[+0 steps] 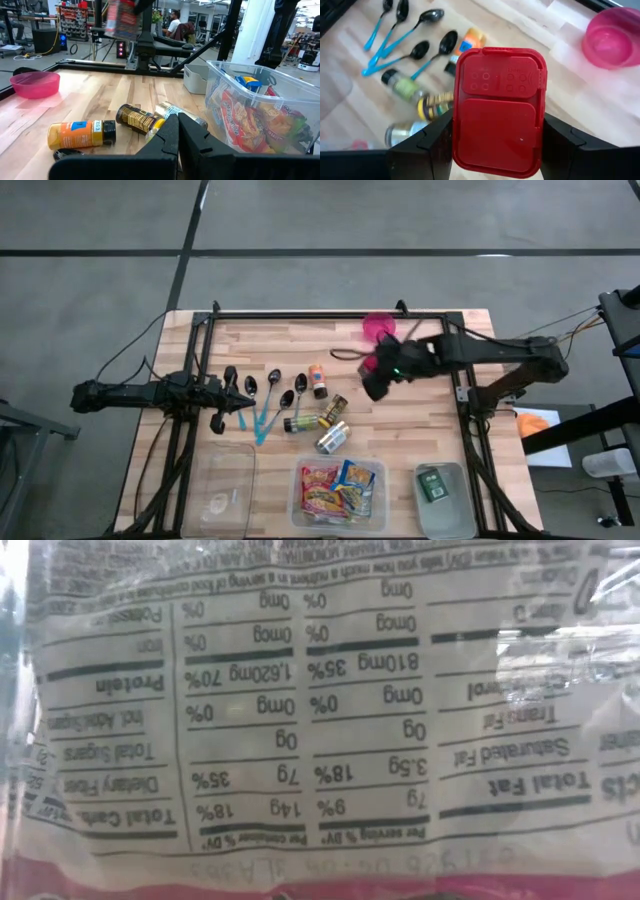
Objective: Pick & Place Food Item
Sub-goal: Put the red seasoning can into the gray bin
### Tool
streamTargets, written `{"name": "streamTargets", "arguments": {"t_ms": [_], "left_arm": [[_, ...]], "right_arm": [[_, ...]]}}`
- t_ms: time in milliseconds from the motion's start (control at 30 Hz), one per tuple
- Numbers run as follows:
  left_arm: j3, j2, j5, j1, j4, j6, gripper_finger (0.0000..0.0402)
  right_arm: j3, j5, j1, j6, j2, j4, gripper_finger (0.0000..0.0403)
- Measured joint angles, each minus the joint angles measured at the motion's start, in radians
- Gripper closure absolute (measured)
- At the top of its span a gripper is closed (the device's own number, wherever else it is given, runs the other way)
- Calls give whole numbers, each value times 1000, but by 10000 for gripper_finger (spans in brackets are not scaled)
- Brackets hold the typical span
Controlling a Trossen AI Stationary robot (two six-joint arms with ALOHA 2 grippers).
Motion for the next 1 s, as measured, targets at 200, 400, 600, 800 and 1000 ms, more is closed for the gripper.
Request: {"name": "streamTargets", "arguments": {"t_ms": [200, 400, 600, 800, 1000], "left_arm": [[0, 0, 0, 0, 0, 0, 401], [0, 0, 0, 0, 0, 0, 401], [0, 0, 0, 0, 0, 0, 401], [0, 0, 0, 0, 0, 0, 401], [0, 0, 0, 0, 0, 0, 401]], "right_arm": [[-2, 16, 149, 86, -65, -133, 194], [-3, 32, 329, 230, -90, -227, 194], [-3, 54, 536, 419, -92, -303, 194], [-17, 56, 733, 675, -90, -375, 195], [-71, 56, 913, 919, -89, -354, 195]]}}
